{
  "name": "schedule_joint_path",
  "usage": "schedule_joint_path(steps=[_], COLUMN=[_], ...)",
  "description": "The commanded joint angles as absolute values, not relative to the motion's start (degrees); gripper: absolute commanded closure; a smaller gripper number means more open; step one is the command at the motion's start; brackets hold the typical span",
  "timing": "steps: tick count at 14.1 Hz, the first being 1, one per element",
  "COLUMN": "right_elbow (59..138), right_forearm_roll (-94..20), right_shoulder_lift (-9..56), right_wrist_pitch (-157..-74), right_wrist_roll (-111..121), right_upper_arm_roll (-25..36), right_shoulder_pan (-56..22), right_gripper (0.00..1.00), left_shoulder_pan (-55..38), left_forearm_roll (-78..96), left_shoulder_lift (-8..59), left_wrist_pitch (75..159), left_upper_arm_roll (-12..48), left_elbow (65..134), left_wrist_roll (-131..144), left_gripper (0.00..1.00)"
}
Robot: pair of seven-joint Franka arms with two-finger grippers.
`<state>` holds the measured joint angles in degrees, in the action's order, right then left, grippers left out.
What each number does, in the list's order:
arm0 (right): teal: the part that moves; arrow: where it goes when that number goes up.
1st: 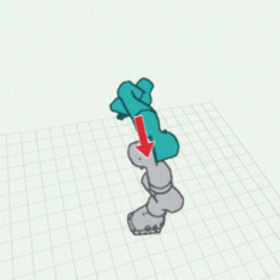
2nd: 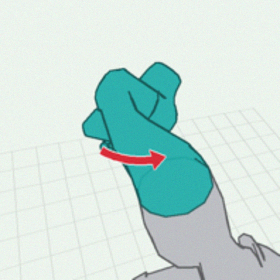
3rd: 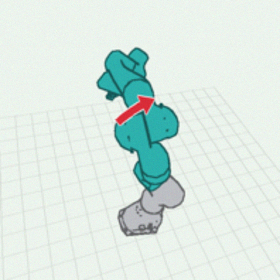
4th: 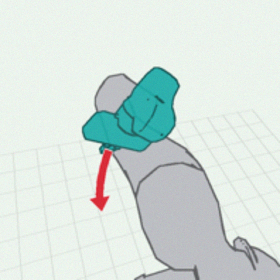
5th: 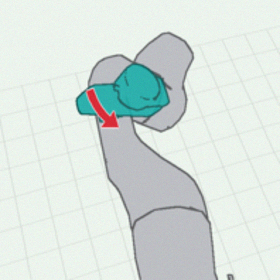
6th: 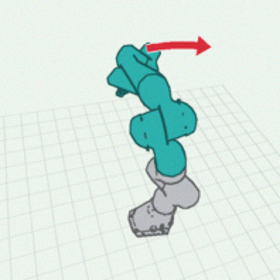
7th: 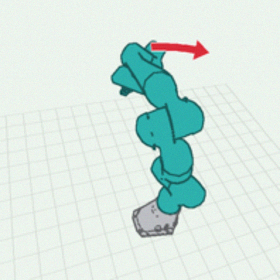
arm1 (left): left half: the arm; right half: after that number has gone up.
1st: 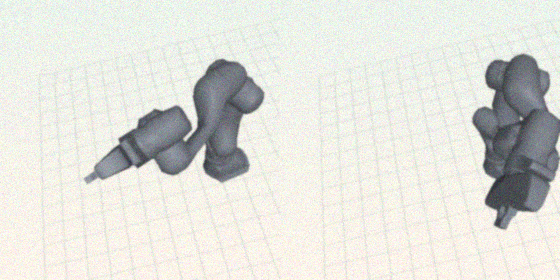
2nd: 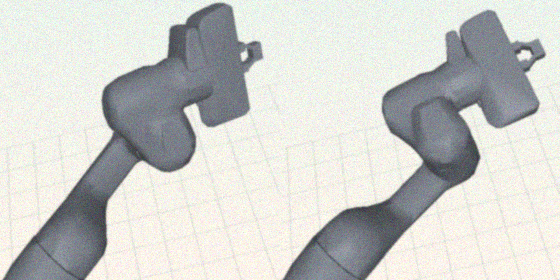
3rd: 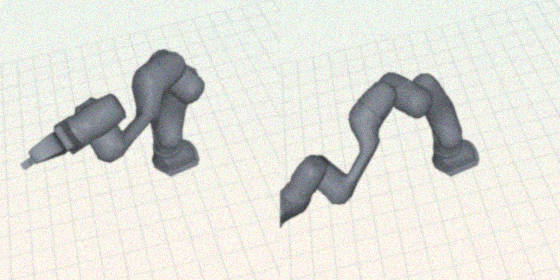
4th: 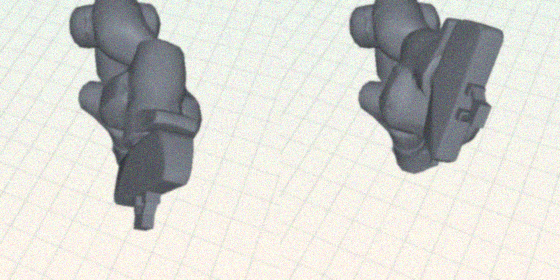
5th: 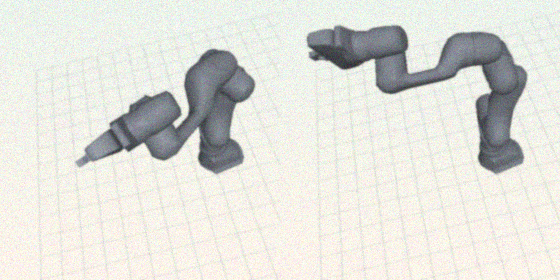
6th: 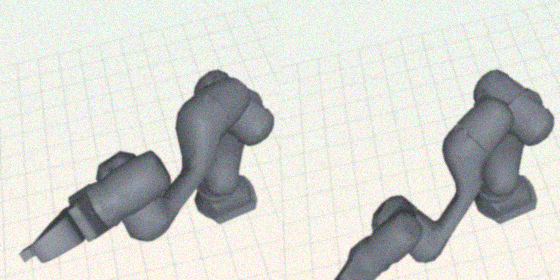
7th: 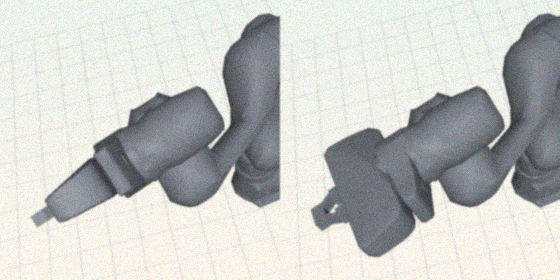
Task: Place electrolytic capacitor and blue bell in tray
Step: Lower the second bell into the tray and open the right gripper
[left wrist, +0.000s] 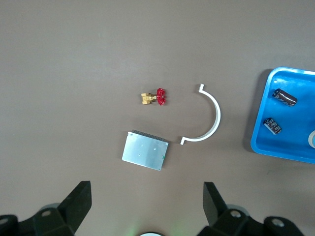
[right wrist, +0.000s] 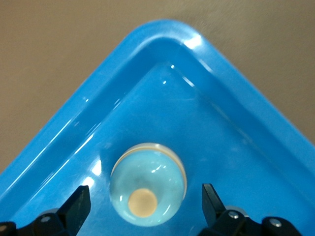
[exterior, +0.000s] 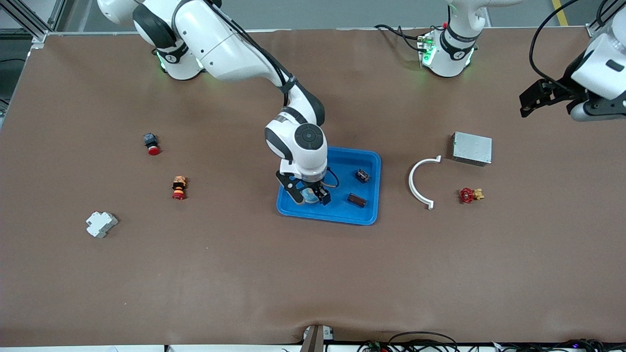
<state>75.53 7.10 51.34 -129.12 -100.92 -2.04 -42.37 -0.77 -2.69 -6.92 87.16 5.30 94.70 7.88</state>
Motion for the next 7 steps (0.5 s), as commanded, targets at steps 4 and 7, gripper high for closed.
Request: schedule_joint_path(steps=[4, 7], right_elbow=[68.2, 68.2], right_forearm_roll=[7.47, 7.12], right_shoulder_lift=[48.61, 43.78], right_wrist_pitch=[-110.41, -102.86], right_wrist_roll=[-86.61, -69.69], right_upper_arm_roll=[-2.37, -2.46], right_shoulder_pan=[-38.42, -32.54], right_gripper=[0.0, 0.0], left_shoulder_pan=[-1.76, -1.76], left_forearm_roll=[-0.89, 0.09], left_shoulder_lift=[-10.11, -9.76], left_wrist_pitch=[88.33, 88.42], left_upper_arm_roll=[3.43, 3.95], left_elbow=[97.65, 97.29], left_wrist_roll=[7.38, 7.47], left_gripper=[0.0, 0.0])
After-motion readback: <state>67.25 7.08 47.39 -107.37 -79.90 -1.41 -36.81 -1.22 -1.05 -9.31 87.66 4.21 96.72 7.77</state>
